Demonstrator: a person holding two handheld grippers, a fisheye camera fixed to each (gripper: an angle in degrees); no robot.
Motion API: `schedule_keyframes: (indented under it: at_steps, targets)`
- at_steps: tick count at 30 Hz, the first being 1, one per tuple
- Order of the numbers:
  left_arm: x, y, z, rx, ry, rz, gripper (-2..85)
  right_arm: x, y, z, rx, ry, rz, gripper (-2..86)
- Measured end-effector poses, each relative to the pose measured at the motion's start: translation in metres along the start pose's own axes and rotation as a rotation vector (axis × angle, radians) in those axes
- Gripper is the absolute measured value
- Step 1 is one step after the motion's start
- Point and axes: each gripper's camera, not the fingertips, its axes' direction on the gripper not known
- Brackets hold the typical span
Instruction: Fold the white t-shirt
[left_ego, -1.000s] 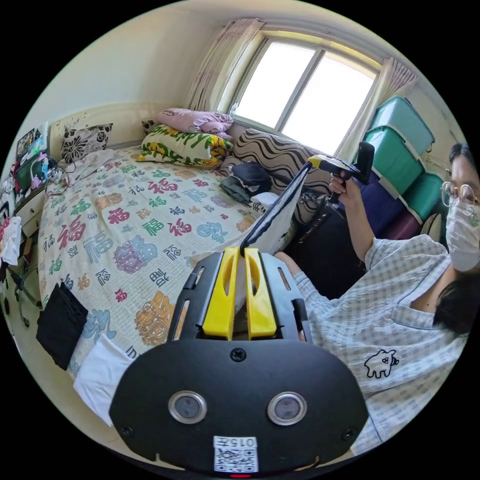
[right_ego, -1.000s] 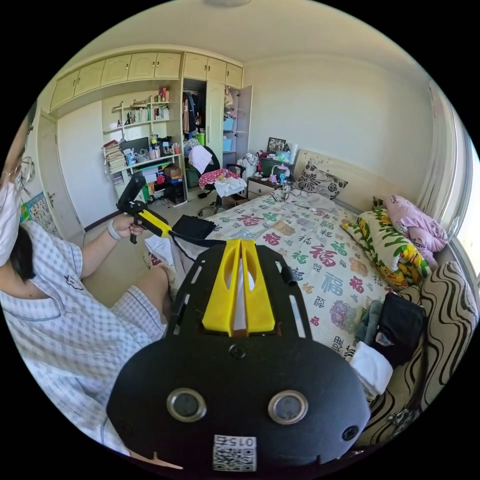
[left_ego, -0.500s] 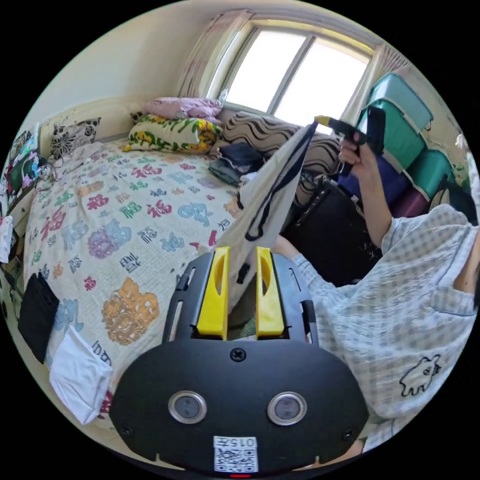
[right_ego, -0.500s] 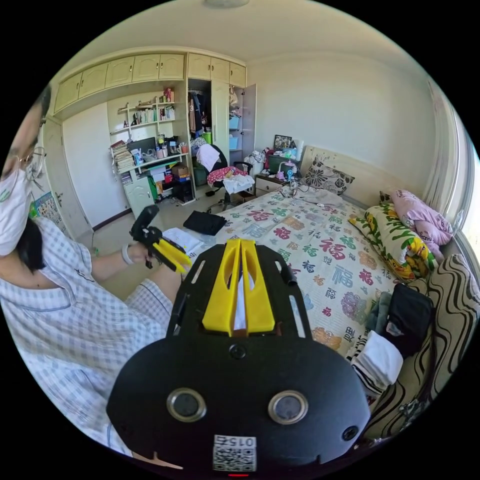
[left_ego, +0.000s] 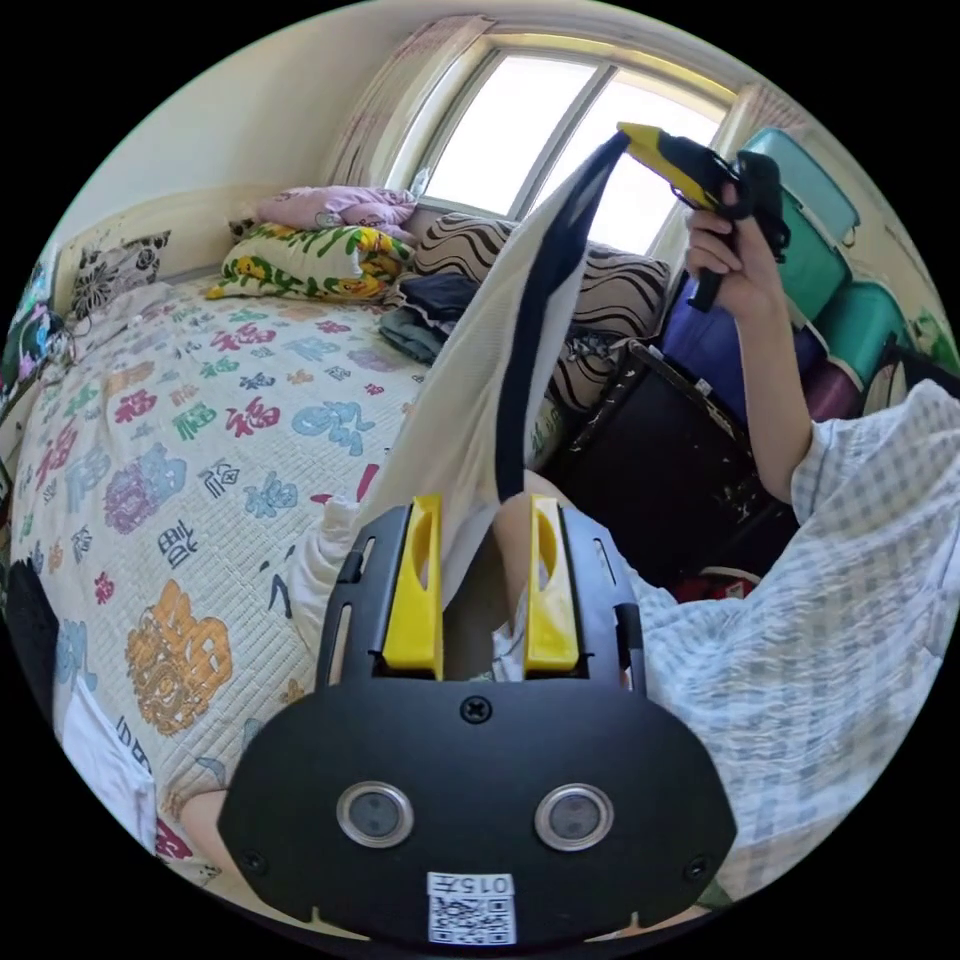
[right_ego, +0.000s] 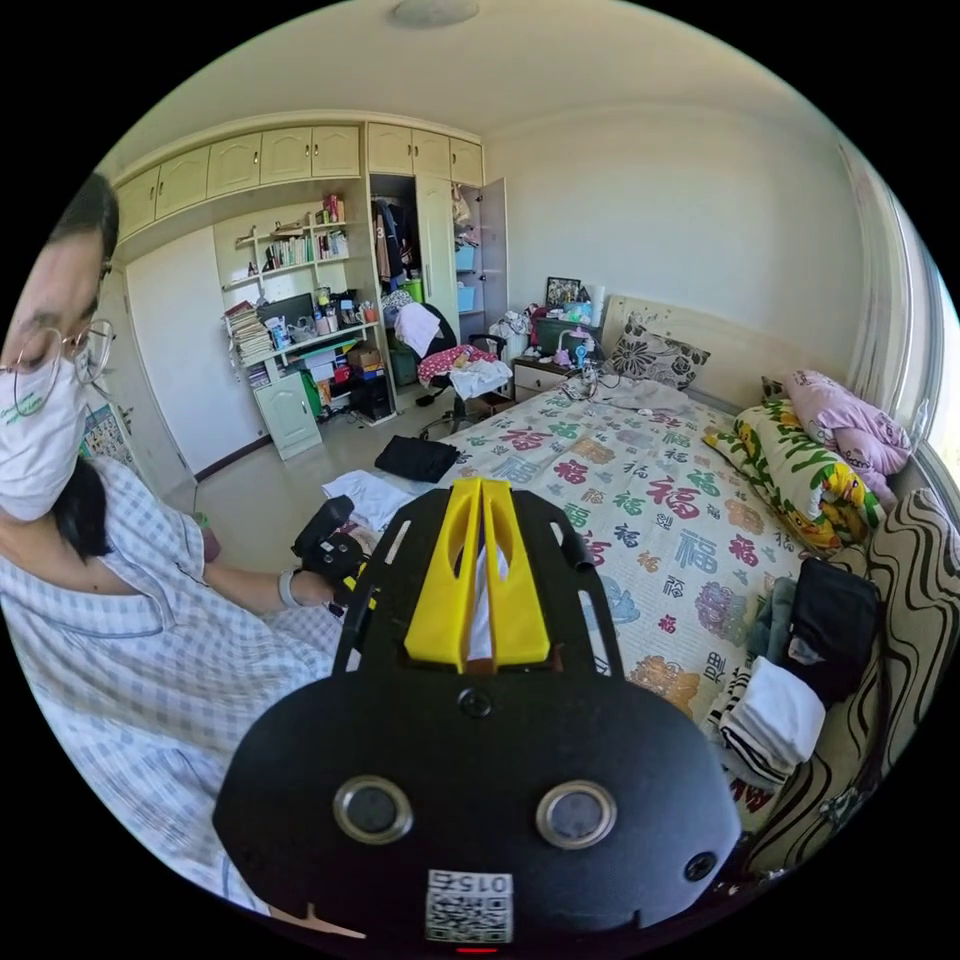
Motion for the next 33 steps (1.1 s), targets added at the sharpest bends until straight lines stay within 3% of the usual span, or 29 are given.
schedule_keyframes:
  at_steps: [3,9,14,19,25,33]
  targets:
    - [0.022,0.004,-0.008,0.057,-0.021,0.049,7.5,-0.001,0.004,-0.002,0.002,-0.006,0.011,-0.7]
    - [0.032,-0.004,0.026,-0.02,-0.043,0.017,8.4,0.001,0.004,-0.003,0.013,-0.033,0.029,-0.7]
    - [0.043,-0.002,0.017,0.024,-0.175,0.013,0.9,0.007,0.001,-0.009,0.016,-0.014,0.039,-0.7]
    - [0.047,-0.019,-0.07,0.158,-0.318,0.046,-0.2,0.015,0.002,-0.029,0.001,0.04,0.046,-0.7]
    - [0.065,-0.052,-0.182,0.349,-0.364,0.148,-0.4,0.013,-0.013,-0.077,0.103,0.099,0.0,-0.7]
    - [0.084,-0.087,-0.254,0.483,-0.471,0.329,-0.4,0.034,-0.077,-0.119,0.201,0.145,-0.148,-0.7]
